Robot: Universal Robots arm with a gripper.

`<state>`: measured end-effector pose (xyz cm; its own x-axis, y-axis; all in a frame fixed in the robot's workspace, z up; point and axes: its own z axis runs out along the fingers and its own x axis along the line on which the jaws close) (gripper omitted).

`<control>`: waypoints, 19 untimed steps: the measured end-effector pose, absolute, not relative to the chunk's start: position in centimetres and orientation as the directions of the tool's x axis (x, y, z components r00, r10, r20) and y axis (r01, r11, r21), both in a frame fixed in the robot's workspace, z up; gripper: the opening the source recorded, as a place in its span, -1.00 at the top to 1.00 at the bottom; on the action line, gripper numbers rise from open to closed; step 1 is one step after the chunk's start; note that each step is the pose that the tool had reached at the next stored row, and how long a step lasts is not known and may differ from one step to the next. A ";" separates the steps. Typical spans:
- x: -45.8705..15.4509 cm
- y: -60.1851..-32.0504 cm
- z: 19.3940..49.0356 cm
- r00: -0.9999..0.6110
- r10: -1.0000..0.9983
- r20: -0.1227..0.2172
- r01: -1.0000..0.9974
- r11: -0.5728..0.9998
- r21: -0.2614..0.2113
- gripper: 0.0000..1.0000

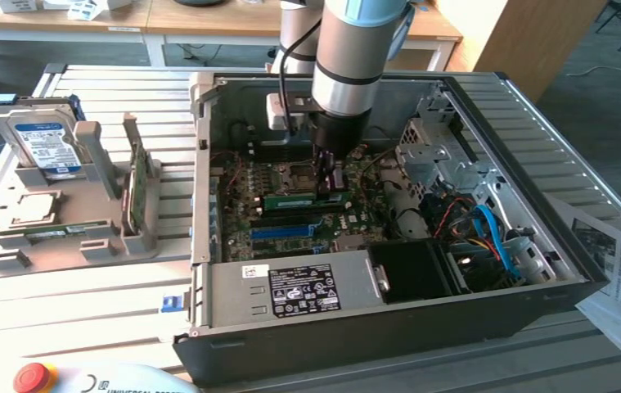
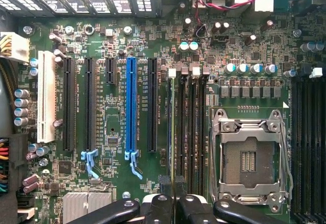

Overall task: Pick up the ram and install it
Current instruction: 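Insert the ram into the slot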

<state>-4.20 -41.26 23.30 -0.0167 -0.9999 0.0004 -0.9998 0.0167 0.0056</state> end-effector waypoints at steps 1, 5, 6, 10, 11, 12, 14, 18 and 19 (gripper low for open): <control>-4.2 -41.3 23.3 -0.017 -1.000 0.000 -1.000 0.017 0.006 0.76; -4.2 -41.2 23.3 -0.017 -1.000 0.000 -1.000 0.017 0.006 0.76; -4.2 -41.2 23.3 -0.017 -1.000 0.001 -1.000 0.017 0.006 0.76; -4.3 -41.2 23.3 -0.017 -1.000 0.000 -1.000 0.017 0.006 0.76; -4.3 -41.2 23.3 -0.017 -1.000 0.000 -1.000 0.017 0.006 0.76; -4.3 -41.2 23.3 -0.017 -1.000 0.000 -1.000 0.017 0.006 0.76; -4.4 -41.2 23.3 -0.017 -1.000 0.000 -1.000 0.017 0.006 0.76; -4.4 -41.2 23.3 -0.017 -1.000 0.000 -1.000 0.017 0.006 0.76; -4.4 -41.2 23.3 -0.017 -1.000 0.000 -1.000 0.017 0.006 0.76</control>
